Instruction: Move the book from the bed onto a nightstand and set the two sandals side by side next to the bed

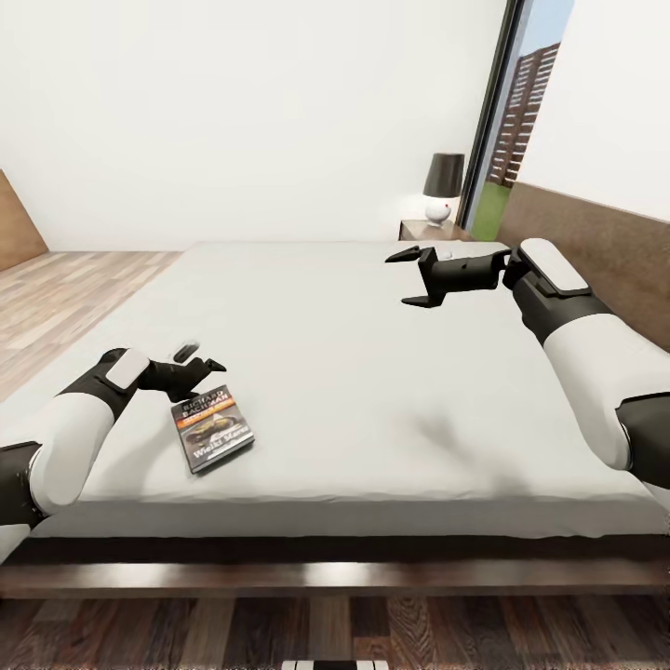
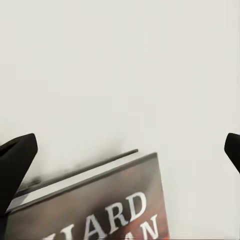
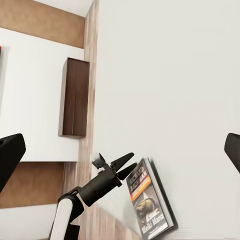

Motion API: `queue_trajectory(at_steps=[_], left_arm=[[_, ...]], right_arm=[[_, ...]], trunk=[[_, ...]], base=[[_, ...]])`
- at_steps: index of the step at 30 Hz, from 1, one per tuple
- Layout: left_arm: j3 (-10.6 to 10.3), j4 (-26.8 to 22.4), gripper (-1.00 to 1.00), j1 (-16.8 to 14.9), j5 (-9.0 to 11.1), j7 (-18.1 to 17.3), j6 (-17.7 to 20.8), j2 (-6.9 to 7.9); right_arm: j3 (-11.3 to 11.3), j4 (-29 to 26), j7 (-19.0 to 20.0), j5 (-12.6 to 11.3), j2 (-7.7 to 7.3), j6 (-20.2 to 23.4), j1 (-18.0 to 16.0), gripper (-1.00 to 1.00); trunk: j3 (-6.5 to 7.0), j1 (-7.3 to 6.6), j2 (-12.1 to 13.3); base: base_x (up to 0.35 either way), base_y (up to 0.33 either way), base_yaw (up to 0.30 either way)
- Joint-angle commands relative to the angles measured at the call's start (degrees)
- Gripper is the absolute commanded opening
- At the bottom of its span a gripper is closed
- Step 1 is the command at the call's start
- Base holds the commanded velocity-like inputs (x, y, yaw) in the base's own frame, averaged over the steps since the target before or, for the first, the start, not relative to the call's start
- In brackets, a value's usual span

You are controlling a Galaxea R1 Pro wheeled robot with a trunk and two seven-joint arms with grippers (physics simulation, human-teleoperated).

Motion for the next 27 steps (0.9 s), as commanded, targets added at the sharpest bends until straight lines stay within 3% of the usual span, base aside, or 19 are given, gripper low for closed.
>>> queue_trajectory(at_steps=[1,14,27], left_arm=[[0.0,0.0,1.0,0.0,-1.0,0.0,0.4,0.0],[0.0,0.0,1.0,0.0,-1.0,0.1,0.4,0.02],[0.0,0.0,1.0,0.0,-1.0,0.1,0.4,-0.04]], right_arm=[[0.3,-0.1,-0.4,-0.5,-0.07,0.0,0.0,1.0],[0.4,-0.1,-0.4,-0.5,-0.06,0.0,0.0,1.0],[0.4,-0.1,-0.4,-0.5,-0.06,0.0,0.0,1.0]], trunk=[[-0.06,-0.02,0.0],[-0.06,-0.02,0.0],[-0.06,-0.02,0.0]], base=[[-0.103,0.0,0.0],[-0.132,0.0,0.0],[-0.028,0.0,0.0]])
